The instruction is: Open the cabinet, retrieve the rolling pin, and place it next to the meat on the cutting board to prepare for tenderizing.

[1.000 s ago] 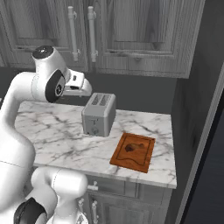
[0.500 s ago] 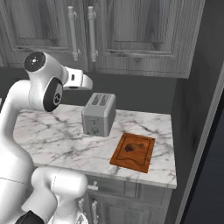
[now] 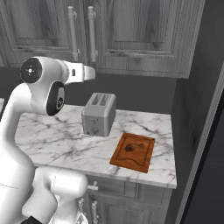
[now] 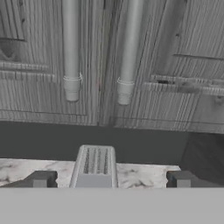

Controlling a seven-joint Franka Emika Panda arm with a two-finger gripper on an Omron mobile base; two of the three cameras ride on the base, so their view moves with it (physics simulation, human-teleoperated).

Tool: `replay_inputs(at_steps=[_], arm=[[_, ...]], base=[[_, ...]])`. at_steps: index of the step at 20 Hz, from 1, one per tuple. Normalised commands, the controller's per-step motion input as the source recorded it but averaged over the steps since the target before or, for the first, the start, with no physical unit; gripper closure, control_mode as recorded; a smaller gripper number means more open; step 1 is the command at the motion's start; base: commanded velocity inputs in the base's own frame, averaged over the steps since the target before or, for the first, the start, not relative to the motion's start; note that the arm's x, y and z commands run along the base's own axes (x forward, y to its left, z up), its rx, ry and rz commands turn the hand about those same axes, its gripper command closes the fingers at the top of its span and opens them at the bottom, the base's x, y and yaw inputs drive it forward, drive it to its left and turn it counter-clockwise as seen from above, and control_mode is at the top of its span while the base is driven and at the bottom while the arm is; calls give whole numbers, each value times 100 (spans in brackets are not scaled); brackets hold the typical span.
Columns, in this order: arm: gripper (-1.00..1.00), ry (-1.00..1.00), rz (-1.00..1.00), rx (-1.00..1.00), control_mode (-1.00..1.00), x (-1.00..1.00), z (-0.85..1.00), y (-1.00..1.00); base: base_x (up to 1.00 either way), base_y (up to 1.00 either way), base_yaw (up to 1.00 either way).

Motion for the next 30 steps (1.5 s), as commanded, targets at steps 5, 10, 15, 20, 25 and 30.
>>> replay_inputs(at_steps=[5, 10, 15, 20, 25, 30], arm=[[-100, -32, 0, 0, -100, 0, 43, -10], [-100, -29, 1, 1, -100, 0, 47, -7], [-100, -24, 1, 3, -100, 11, 41, -6], [-100, -3, 2, 2, -100, 16, 10, -3], [-100, 1, 1, 0, -100, 20, 0, -3], [-100, 0, 5, 3, -100, 27, 0, -15]], base=[[0, 0, 0], [0, 0, 0], [0, 0, 0], [0, 0, 0], [0, 0, 0], [0, 0, 0]])
